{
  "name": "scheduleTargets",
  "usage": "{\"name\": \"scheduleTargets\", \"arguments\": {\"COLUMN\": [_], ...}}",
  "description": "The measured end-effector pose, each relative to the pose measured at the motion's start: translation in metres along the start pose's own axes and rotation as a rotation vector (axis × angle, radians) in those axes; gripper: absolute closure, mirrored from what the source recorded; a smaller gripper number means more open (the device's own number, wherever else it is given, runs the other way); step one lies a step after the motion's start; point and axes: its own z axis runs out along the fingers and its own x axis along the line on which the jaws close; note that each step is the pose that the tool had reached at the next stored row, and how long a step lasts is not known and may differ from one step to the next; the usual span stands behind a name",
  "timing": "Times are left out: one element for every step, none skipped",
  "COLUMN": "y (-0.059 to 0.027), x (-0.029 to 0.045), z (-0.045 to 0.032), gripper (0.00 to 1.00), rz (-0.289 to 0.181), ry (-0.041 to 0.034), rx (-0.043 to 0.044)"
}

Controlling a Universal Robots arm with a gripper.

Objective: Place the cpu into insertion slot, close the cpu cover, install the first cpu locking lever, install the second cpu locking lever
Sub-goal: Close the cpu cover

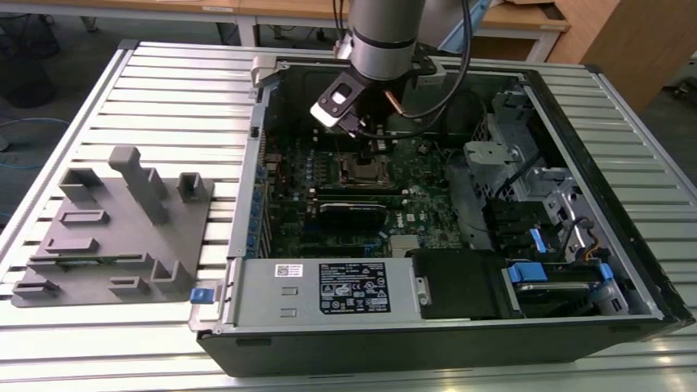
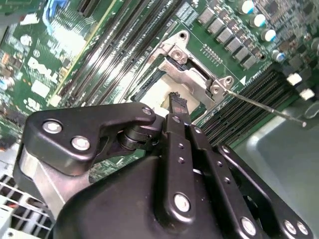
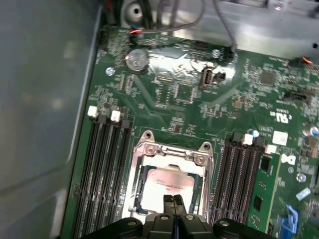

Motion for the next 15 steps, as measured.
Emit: {"name": "scheduleTargets", "arguments": {"y": [0.0,0.0,0.0,0.0,0.0,0.0,0.0,0.0,0.0,0.0,0.0,0.0,0.0,0.0,0.0], "x": [0.0,0.0,0.0,0.0,0.0,0.0,0.0,0.0,0.0,0.0,0.0,0.0,0.0,0.0,0.0], "z": [0.0001,0.0002,0.0004,0.0005,0.0006,0.0007,0.0009,0.001,0.0011,0.0012,0.0013,0.0014,0.0015,0.0016,0.0017], "gripper": [0.89,0.89,0.89,0.89,0.89,0.89,0.89,0.89,0.89,0.89,0.89,0.89,0.89,0.89,0.89], "rz": [-0.017,-0.035,-0.052,-0.07,-0.087,-0.103,-0.119,-0.137,-0.153,-0.168,-0.184,-0.2,-0.216,-0.234,-0.252], "ry": [0.0001,0.0002,0.0003,0.0005,0.0006,0.0007,0.0008,0.0009,0.001,0.0011,0.0012,0.0014,0.0015,0.0016,0.0017], "rx": [-0.0001,-0.0002,-0.0002,-0.0003,-0.0005,-0.0005,-0.0006,-0.0007,-0.0007,-0.0008,-0.0009,-0.0011,-0.0011,-0.0012,-0.0013]}}
